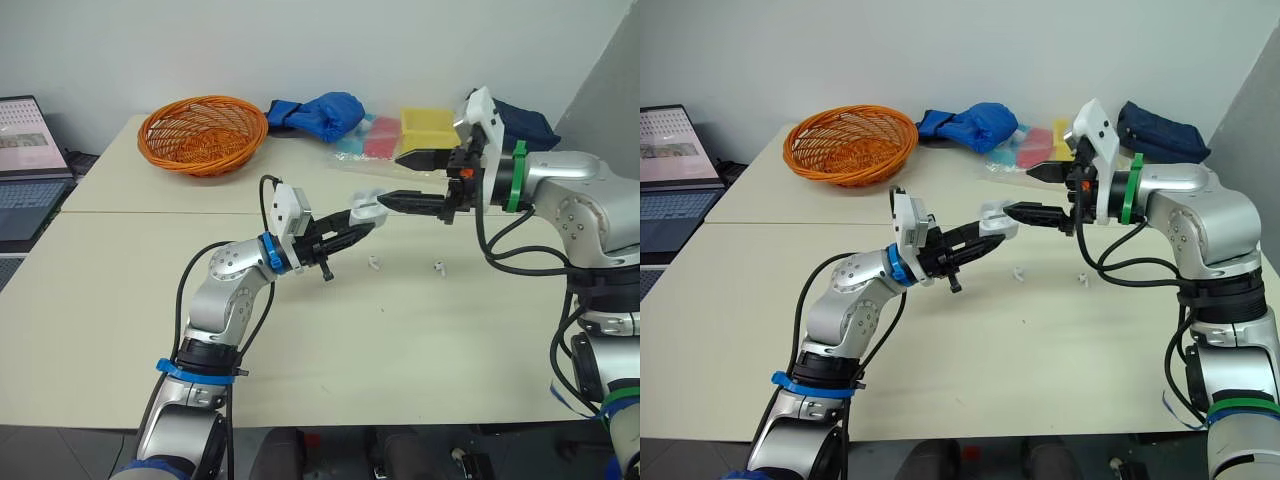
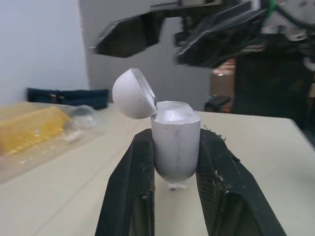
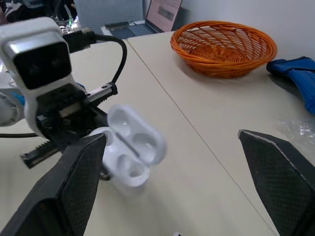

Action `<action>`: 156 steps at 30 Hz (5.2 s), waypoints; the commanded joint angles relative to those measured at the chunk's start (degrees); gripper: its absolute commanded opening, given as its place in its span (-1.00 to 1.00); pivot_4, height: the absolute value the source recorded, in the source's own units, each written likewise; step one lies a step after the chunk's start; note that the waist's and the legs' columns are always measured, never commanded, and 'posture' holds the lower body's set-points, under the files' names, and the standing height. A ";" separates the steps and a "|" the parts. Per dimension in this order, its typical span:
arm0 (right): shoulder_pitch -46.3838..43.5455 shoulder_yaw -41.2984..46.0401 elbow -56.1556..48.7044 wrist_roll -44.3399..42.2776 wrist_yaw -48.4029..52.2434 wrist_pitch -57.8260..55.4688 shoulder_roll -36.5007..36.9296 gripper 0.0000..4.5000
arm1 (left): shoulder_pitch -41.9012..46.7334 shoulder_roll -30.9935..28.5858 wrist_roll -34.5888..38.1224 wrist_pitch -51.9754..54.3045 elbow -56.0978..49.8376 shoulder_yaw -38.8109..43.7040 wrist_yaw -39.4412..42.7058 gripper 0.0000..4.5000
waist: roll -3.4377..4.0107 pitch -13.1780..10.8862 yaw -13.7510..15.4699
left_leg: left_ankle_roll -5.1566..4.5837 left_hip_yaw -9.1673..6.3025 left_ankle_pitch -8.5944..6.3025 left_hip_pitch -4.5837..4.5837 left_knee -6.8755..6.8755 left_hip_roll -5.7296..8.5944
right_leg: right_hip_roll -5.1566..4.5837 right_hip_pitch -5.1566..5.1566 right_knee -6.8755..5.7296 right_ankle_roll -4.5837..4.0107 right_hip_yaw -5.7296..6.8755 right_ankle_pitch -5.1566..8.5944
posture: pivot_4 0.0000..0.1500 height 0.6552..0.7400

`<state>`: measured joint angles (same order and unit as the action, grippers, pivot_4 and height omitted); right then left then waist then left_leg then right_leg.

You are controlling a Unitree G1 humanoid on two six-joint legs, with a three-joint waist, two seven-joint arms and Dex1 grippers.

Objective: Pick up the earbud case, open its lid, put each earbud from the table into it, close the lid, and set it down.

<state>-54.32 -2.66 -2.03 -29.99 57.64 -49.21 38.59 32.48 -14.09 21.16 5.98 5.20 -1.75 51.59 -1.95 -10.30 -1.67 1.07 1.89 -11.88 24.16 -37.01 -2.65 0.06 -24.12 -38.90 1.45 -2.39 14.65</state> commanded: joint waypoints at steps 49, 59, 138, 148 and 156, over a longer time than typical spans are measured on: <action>25.59 -7.95 16.44 27.68 -34.81 25.88 -27.29 -0.81 | -21.63 0.85 -4.72 -11.23 -11.87 5.85 -21.24 -0.67 | -0.03 0.03 -0.03 | 0.00 0.10 0.01 -0.27 0.02 -0.04 | 0.00 0.14 -0.05 0.04 -0.06 -0.06 | 1.00 1.00; 32.09 -6.96 -5.31 21.03 -16.85 17.62 -9.05 -0.81 | -22.17 1.47 -4.30 -12.24 -10.22 5.20 -19.77 -0.67 | -0.02 0.02 0.48 | 0.00 0.10 0.00 0.00 0.04 -0.02 | -0.25 0.07 0.18 0.17 -0.05 0.01 | 1.00 1.00; 51.26 2.90 7.41 26.32 13.68 21.33 34.60 -0.07 | -28.61 3.63 -4.68 -17.16 -11.28 0.20 -18.80 -0.67 | -0.01 0.01 0.13 | 0.01 0.09 -0.02 -0.40 0.02 0.08 | -0.15 0.45 0.30 -0.10 -0.01 0.15 | 1.00 1.00; 50.65 2.96 3.66 23.50 15.17 14.99 34.52 -0.07 | -29.14 3.49 -4.59 -16.42 -12.49 0.06 -19.24 -0.67 | -0.01 0.01 0.10 | 0.01 0.09 -0.02 -0.40 0.03 0.08 | -0.14 0.45 0.30 -0.08 -0.01 0.13 | 1.00 1.00; 51.22 2.64 3.58 24.18 14.22 15.61 34.64 -0.07 | -28.73 3.11 -4.52 -16.24 -12.35 0.07 -19.36 -0.67 | 0.00 0.02 0.11 | 0.01 0.09 -0.02 -0.40 0.03 0.09 | -0.13 0.44 0.31 -0.09 -0.03 0.14 | 1.00 1.00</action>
<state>-3.34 -0.74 1.96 -5.81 72.02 -34.33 72.71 3.03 -10.84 16.36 -9.98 -4.40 -1.86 32.17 -1.95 -10.28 -1.57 1.08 1.99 -11.91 23.76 -36.98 -2.57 -0.07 -23.68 -38.59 1.36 -2.41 14.80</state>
